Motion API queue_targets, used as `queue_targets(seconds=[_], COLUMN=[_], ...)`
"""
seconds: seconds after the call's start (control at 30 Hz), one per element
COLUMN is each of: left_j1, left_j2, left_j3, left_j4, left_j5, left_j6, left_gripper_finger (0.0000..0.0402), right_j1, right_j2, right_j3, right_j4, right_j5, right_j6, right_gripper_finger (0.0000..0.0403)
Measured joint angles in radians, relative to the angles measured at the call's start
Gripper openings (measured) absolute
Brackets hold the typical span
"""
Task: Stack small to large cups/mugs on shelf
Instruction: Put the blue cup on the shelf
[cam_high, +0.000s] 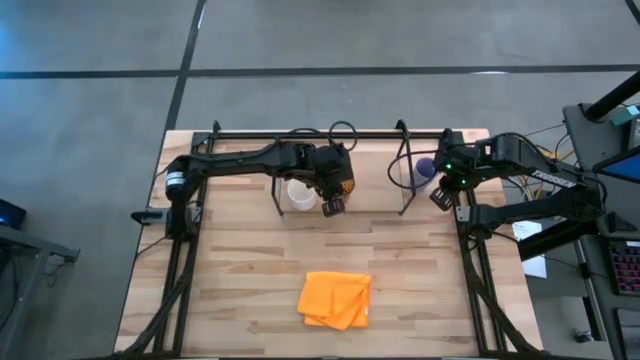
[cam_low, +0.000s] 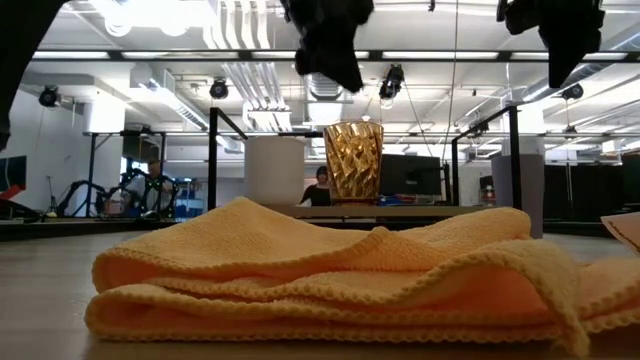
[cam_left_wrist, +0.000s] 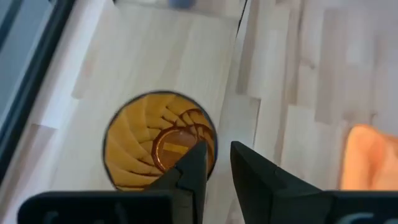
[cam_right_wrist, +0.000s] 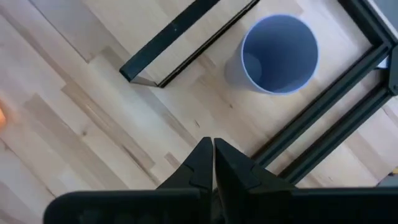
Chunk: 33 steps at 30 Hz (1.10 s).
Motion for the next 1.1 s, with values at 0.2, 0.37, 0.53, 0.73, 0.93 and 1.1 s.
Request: queue_targets(seconds=[0.2, 0.37, 0.53, 0.73, 0.93, 1.1], left_j1=[-0.002, -0.002, 0.0, 0.003, 0.003, 0.003], left_j2=[-0.071, -0.122, -0.134, -0.134, -0.134, -0.134], left_j3=[0.015, 0.015, 0.011, 0.009, 0.006, 0.006], left_j4=[0.018, 0.023, 0.017, 0.016, 0.014, 0.008], left_j5=[0.001, 0.001, 0.001, 0.001, 0.001, 0.0], left_j6=[-0.001, -0.024, -0.033, -0.034, -0.035, -0.048], left_gripper_finger=[0.0059, 0.0059, 0.0059, 0.0059, 0.0059, 0.0059], right_j1=[0.0, 0.0, 0.0, 0.0, 0.0, -0.001], right_j2=[0.017, 0.05, 0.102, 0.193, 0.241, 0.235], right_j3=[-0.06, -0.127, -0.186, -0.216, -0.178, -0.107], right_j4=[0.004, 0.015, 0.011, 0.012, 0.039, 0.067], right_j5=[0.001, 0.004, 0.056, 0.125, 0.266, 0.275], right_j6=[-0.002, 0.012, -0.006, -0.026, -0.085, -0.359], right_gripper_finger=[0.0009, 0.0011, 0.0032, 0.0065, 0.008, 0.0081])
